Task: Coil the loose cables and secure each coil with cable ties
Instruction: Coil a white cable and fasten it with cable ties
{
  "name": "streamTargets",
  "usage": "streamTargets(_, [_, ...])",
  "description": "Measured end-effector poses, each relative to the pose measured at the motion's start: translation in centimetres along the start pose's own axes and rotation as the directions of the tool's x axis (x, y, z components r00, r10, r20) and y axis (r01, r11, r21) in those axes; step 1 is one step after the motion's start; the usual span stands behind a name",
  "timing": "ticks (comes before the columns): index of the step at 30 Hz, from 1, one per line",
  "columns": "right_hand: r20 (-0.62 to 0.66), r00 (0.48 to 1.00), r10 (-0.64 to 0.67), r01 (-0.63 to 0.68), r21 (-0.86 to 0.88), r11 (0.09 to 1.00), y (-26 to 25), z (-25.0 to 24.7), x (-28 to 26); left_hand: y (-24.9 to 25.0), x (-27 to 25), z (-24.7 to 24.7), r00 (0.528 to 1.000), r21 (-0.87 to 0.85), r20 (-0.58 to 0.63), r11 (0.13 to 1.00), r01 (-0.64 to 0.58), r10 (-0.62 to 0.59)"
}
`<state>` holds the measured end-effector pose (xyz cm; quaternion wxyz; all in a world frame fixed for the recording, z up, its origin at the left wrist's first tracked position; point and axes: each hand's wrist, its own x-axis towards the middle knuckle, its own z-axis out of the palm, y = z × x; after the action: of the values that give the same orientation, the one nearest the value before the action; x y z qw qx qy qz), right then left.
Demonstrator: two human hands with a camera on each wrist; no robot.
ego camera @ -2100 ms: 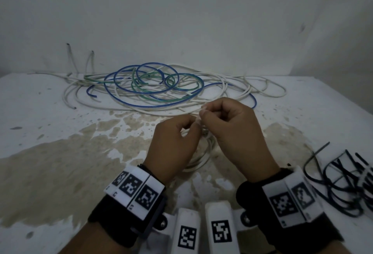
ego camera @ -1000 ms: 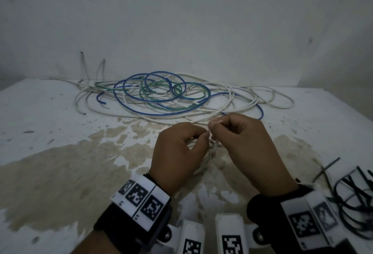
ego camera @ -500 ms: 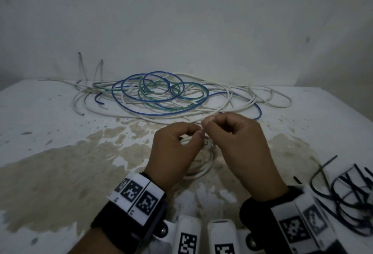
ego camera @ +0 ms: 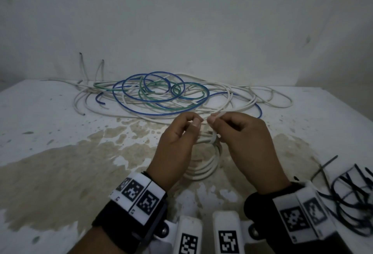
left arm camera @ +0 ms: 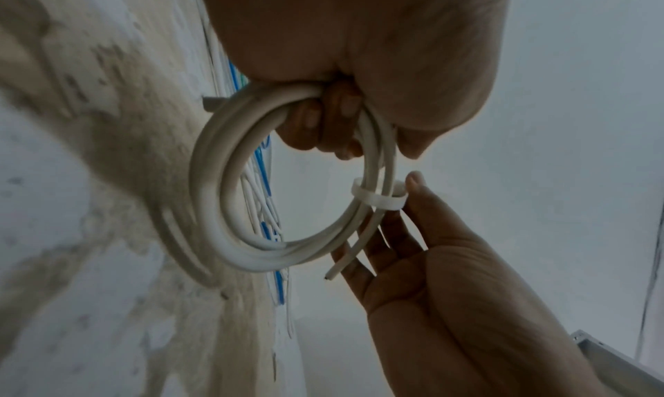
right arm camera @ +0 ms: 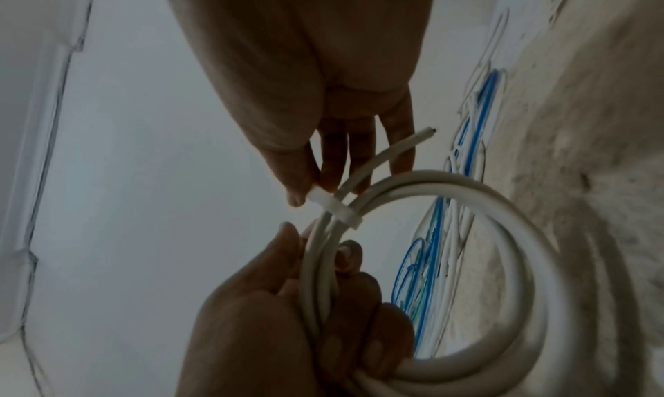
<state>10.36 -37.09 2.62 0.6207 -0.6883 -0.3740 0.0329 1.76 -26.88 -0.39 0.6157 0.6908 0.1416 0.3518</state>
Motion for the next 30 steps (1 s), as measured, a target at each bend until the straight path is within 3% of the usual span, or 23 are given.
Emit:
streamTargets(3, [-0.009, 0.999, -0.030, 0.030, -0.020, 0.999, 0.1, -0.2, 0.0, 0.2, -0.2, 0.3, 0.999, -0.020, 0.049, 1.000, 0.001, 0.000])
streamTargets(7, [0.018, 0.996, -0.089, 0.089, -0.051, 0.995, 0.5, -0.3, 0.2, 0.1, -0.4, 0.4, 0.996, 0.135, 0.011, 0.986, -0.094, 0.093])
streamTargets(17, [0.129, 0.928, -0.350, 0.368, -0.170, 0.914, 1.1, 0.1, 0.3, 0.4, -0.1, -0.2, 1.000, 0.017, 0.011, 0.999, -0.028, 0.028])
streamTargets(22, [-0.081, 0.878, -0.472, 0.442, -0.240, 0.864, 0.3, -1.3, 0.6, 0.0, -0.1, -0.3, 0.999, 0.115, 0.024, 0.992, -0.044, 0.042])
streamTargets(24, [-0.113, 0.886, -0.450, 0.422, -0.205, 0.883, 0.1, -1.6, 0.5, 0.0, -0.2, -0.1, 0.999, 0.125, 0.031, 0.991, -0.039, 0.035])
streamTargets(25, [-0.093, 0.915, -0.392, 0.377, -0.146, 0.915, 0.1, -1.5, 0.5, 0.0, -0.2, 0.0, 0.999, 0.104, 0.030, 0.994, -0.016, 0.013])
streamTargets(27, [0.035, 0.975, -0.220, 0.220, -0.004, 0.975, 0.2, -1.0, 0.5, -0.1, -0.2, 0.1, 0.999, 0.060, 0.025, 0.997, 0.038, -0.039])
streamTargets(29, [0.188, 0.976, -0.114, 0.109, 0.036, 0.993, 0.8, -0.7, 0.5, 0.0, -0.1, 0.1, 0.995, 0.007, 0.030, 0.996, 0.094, -0.094])
streamTargets(30, [0.212, 0.971, -0.115, 0.117, 0.000, 0.993, 1.2, -0.6, 0.6, 0.0, -0.1, 0.2, 0.991, -0.032, 0.042, 0.991, 0.130, -0.129])
